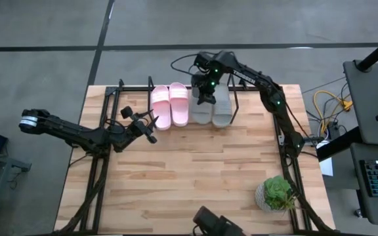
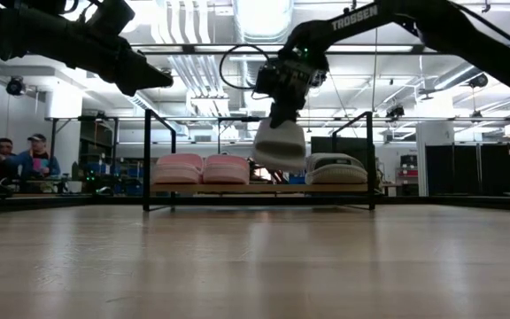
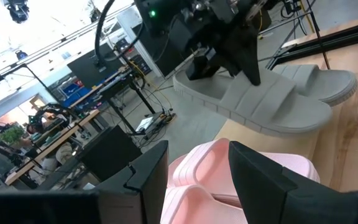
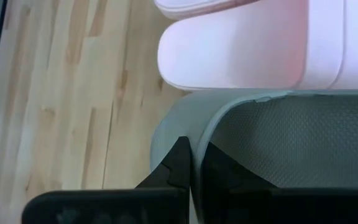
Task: Pick and place slides into the shelf
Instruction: Put the gray slides on the shelf
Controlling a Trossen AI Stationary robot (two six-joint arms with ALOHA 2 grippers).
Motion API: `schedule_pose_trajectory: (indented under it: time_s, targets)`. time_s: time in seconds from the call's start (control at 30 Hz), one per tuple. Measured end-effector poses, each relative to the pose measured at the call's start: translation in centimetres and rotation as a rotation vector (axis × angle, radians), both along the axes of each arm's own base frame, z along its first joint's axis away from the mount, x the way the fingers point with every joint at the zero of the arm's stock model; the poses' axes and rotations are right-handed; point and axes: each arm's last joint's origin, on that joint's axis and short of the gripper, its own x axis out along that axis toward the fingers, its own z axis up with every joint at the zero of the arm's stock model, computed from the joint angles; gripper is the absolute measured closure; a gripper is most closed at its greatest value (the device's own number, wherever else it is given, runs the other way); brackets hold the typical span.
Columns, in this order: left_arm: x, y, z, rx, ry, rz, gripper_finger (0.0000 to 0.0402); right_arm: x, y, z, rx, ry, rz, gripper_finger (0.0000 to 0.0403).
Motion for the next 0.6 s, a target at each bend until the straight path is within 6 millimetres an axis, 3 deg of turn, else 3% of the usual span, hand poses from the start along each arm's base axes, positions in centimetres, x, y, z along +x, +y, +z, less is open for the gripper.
schedule_pose_trajectory:
  time_s: [0.6]
  targets:
    - [0.0,0.0,0.0,0.0,0.001,0.0,0.0249,0.4,-1.0,-2.4,0.042,0.038,-0.006,0.0394]
